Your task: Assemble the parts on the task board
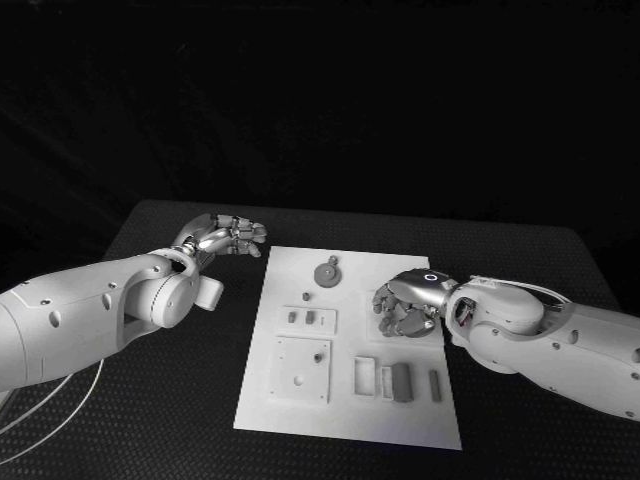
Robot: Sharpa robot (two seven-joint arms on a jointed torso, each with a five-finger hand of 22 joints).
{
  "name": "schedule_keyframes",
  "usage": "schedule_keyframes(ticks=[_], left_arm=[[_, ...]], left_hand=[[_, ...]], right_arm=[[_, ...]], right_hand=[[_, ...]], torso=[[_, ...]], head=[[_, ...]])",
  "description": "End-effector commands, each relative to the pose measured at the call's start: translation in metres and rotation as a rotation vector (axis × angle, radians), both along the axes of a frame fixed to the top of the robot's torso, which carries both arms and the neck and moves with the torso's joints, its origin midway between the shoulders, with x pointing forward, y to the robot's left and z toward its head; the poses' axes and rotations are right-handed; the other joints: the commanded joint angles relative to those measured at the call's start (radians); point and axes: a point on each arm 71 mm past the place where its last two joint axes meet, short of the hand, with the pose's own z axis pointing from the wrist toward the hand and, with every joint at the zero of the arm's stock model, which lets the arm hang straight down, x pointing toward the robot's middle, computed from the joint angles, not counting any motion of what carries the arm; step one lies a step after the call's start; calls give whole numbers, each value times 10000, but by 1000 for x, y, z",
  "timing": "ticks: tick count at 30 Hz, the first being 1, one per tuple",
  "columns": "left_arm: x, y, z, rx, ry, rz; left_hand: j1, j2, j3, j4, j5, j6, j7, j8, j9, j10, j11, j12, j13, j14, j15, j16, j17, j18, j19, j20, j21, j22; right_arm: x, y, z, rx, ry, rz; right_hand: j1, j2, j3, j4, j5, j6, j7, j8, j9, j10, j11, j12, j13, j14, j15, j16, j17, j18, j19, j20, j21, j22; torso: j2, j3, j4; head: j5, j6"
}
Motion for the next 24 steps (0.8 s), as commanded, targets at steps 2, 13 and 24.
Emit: schedule_keyframes(ticks=[2,13,24], left_arm=[[0,-2,1,-36,-18,-243],[0,-3,0,-38,6,-271],[1,-2,0,-26,8,-252]], left_hand=[[53,32,-37,-1,-10,12,3,56,-13,-74,-2,-47,-12,-14,-4,-49,17,-97,-60,8,-7,-16],[13,36,-58,9,-22,12,2,60,-18,-87,4,-54,-17,-20,0,-59,23,-101,-65,12,-10,-24],[-6,46,-66,14,-26,9,3,60,-21,-90,5,-55,-19,-21,2,-62,26,-100,-66,12,-11,-27]], right_arm=[[0,1,1,-55,-220,38],[-1,4,-3,-113,-122,131],[-3,6,-11,-281,28,179]], right_hand=[[27,154,-76,-2,35,133,-3,80,-23,118,-38,75,42,-2,-100,-18,-23,603,110,-3,42,129],[115,383,-136,-5,36,340,-68,131,-60,301,-118,141,163,41,-177,-34,-61,603,136,-17,24,118],[200,633,-170,-12,36,557,-153,200,-68,465,-184,194,265,54,-239,-39,-79,603,131,-18,19,128]], torso=[[-4,-7,-2],[-3,-7,1],[-3,-4,11]], head=[[6,-25],[-25,-44],[-13,-82]])
